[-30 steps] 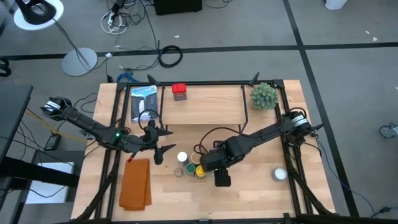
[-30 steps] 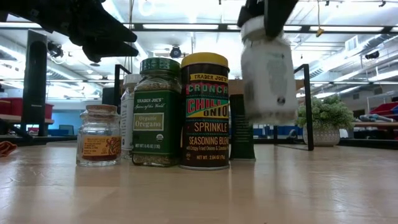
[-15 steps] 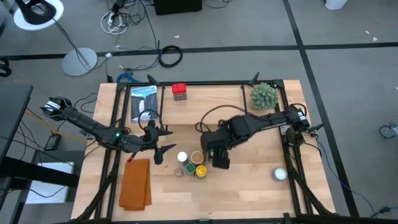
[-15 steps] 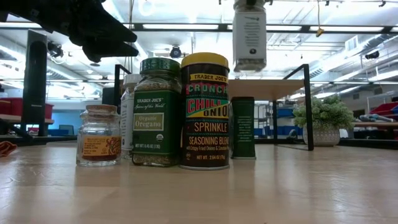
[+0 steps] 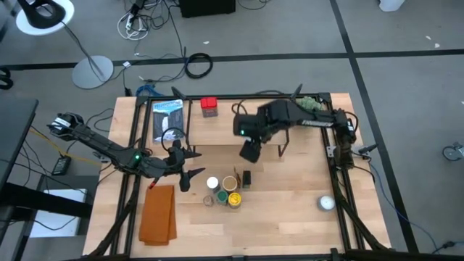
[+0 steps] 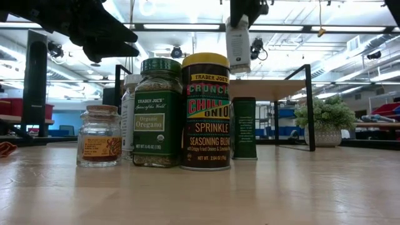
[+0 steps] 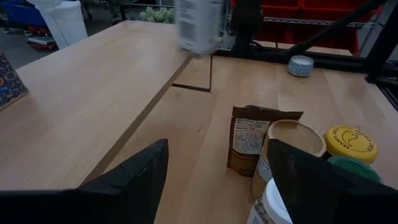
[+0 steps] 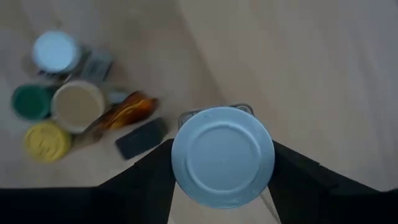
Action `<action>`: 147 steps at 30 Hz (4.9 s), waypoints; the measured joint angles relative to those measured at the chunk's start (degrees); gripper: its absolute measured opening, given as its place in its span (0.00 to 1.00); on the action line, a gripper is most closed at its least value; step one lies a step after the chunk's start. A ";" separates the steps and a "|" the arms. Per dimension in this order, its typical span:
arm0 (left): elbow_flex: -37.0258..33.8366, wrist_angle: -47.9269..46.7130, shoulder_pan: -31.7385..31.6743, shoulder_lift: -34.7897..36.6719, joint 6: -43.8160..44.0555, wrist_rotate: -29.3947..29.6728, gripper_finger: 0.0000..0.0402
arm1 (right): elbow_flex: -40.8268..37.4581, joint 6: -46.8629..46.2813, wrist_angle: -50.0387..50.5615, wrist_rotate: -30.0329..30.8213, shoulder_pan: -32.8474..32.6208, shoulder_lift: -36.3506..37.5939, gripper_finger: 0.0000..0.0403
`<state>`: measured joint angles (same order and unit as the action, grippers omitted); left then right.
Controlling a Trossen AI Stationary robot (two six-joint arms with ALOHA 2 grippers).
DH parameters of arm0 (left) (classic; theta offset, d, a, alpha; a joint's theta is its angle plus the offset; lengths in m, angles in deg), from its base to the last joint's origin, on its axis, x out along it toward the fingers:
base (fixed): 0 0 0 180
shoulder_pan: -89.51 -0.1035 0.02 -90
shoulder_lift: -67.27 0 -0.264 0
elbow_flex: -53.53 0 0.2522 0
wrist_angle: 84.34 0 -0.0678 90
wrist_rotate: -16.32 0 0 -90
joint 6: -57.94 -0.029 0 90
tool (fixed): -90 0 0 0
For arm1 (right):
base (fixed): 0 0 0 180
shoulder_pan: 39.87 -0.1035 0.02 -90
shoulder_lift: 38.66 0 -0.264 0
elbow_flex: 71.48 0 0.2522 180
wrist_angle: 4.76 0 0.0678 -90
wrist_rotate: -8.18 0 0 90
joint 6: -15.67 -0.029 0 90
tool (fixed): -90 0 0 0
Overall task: Shelf spices
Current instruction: Put the right white seasoning bottle on the shelf
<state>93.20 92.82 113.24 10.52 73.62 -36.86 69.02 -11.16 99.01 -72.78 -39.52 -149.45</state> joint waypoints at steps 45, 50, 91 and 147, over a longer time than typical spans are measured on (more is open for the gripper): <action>0.00 0.00 0.01 0.00 0.00 0.00 0.69 | -3.50 -13.45 -7.72 -0.03 19.88 0.62 0.57; 0.00 0.02 0.02 0.00 0.00 0.00 0.69 | -3.54 -12.90 -7.92 -0.20 19.85 0.62 0.58; 0.00 -0.01 0.01 0.00 0.00 0.00 0.69 | -15.74 -16.89 -0.72 26.13 -8.12 21.69 0.52; 0.00 0.02 0.00 0.00 0.00 0.00 0.69 | -63.32 8.44 -64.40 -1.78 17.75 33.88 0.00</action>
<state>93.20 92.84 113.24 10.52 73.62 -36.86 5.70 -2.72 34.61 -74.56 -21.77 -115.57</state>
